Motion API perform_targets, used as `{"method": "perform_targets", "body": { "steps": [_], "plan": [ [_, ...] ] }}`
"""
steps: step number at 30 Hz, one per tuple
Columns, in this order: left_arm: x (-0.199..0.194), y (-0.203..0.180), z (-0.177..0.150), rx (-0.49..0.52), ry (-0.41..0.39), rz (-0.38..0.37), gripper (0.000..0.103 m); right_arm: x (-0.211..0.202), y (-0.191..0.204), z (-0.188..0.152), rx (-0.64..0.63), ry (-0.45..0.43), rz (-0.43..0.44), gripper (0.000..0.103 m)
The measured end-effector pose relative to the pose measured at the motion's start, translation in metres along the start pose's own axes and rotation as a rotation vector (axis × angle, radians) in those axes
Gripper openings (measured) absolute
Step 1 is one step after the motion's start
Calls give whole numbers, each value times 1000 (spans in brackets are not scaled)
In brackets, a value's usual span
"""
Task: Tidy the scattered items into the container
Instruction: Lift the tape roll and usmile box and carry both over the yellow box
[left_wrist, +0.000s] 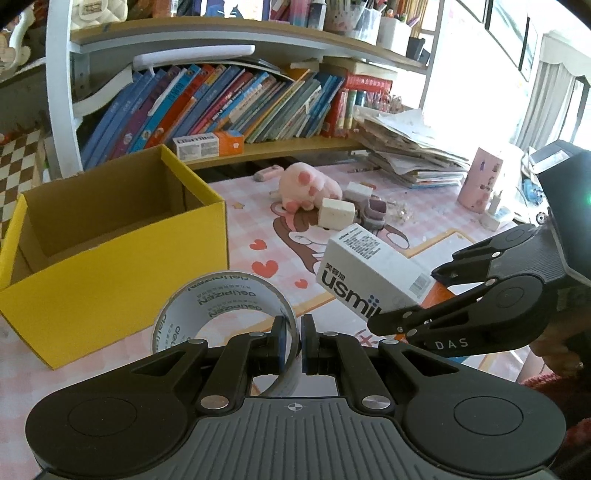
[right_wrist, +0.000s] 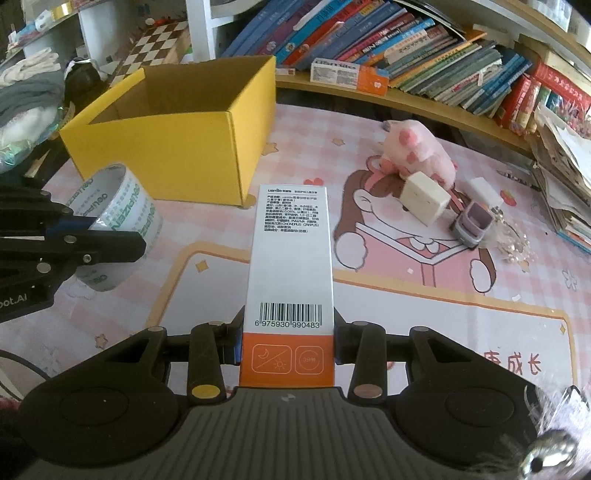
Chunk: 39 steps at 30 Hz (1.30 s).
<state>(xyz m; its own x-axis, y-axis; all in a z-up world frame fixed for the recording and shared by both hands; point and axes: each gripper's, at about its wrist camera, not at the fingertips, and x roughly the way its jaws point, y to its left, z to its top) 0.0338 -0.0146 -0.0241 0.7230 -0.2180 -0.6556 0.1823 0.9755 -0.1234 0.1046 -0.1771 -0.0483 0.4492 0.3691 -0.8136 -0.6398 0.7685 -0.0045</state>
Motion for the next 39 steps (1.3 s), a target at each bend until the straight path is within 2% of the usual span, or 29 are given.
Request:
{"method": "perform_targets", "body": {
  "steps": [20,39],
  "plan": [
    [-45,53,-23,-61,-50,27,6,-1,71,22,-93,-18,46,38],
    [-64,87,-26,-112,-103,42,7,-1,115,48,-179,-60,92,38]
  ]
}}
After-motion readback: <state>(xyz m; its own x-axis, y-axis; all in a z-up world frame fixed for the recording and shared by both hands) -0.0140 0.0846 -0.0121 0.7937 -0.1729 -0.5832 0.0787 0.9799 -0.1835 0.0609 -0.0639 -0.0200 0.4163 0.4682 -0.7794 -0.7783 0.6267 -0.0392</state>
